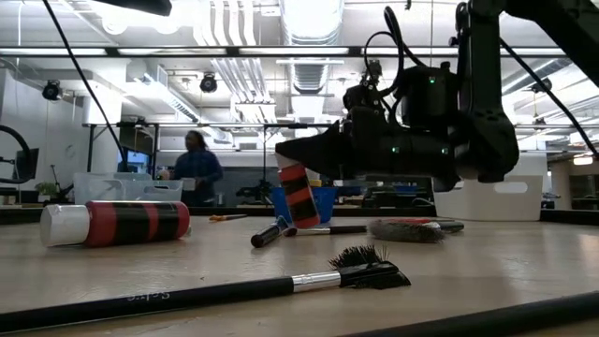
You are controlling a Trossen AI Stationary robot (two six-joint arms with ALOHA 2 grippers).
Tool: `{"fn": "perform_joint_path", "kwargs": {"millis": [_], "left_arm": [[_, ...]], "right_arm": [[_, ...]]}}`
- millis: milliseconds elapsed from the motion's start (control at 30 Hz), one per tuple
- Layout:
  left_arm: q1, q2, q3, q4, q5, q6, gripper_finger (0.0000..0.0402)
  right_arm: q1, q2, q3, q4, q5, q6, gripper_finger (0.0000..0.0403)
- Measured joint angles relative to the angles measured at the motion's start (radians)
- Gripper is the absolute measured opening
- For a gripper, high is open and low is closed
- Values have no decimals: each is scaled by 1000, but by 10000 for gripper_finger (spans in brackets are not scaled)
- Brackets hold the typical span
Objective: Pick & Place Paint Supplies
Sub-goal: Put the orange paint bottle into the blue bin
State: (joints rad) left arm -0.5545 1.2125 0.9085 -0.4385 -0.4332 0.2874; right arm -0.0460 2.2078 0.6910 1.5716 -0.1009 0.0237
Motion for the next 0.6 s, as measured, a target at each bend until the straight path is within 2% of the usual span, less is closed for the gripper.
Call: {"fn": "perform_joint_path", "kwargs": {"millis": [433, 600], "left_arm": [[0, 0, 0, 0, 2, 0, 12], [0, 0, 0, 0, 2, 0, 12]], "right_arm": [[0, -3, -20, 2, 0, 15, 109], [-1, -1, -30, -7, -1, 41, 181]]}}
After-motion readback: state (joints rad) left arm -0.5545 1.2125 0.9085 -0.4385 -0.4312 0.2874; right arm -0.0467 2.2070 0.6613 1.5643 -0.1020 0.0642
